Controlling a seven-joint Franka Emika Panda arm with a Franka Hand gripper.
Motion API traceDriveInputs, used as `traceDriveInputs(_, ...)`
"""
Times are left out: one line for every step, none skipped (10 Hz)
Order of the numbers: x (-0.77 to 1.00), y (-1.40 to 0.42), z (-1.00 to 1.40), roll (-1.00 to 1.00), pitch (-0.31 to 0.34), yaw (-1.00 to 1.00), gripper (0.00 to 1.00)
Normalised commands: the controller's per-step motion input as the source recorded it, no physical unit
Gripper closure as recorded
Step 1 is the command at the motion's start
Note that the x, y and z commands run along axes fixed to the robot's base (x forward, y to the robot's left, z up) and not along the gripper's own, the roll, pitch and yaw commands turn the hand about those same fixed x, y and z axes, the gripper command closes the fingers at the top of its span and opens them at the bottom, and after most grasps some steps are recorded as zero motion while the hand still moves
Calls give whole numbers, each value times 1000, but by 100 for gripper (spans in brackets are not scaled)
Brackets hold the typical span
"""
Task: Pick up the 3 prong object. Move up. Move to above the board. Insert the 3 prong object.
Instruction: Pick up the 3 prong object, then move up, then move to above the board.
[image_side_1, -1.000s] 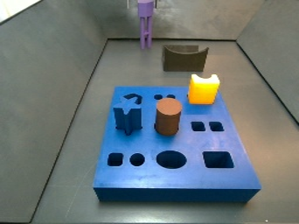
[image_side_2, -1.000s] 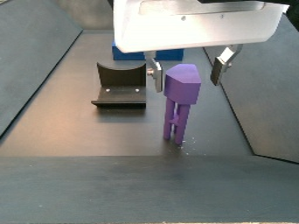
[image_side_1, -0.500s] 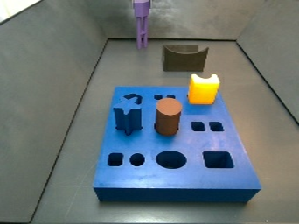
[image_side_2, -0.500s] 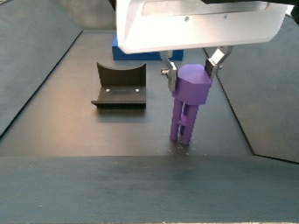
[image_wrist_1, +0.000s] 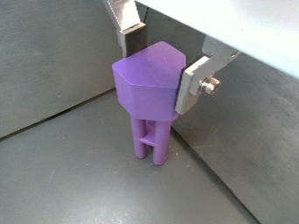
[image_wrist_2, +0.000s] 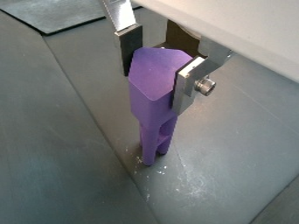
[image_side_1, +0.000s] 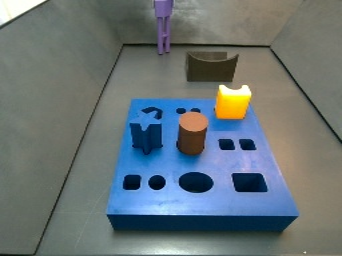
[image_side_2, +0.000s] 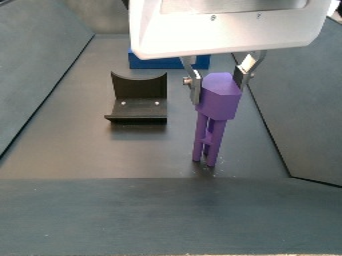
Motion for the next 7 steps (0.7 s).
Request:
traceDriveInputs(0, 0, 0, 0, 0, 0, 100)
traceDriveInputs(0, 0, 833, 0, 0, 0, 100)
traceDriveInputs(-72, -71, 776, -29, 58, -26, 100)
traceDriveInputs(-77, -59, 656, -16, 71, -26, 100)
traceDriveInputs(-46, -25, 449, 16, 70, -21, 100)
traceDriveInputs(-33, -12, 338, 27, 73, -15, 100)
traceDriveInputs(-312, 85, 1000, 89, -9, 93, 100)
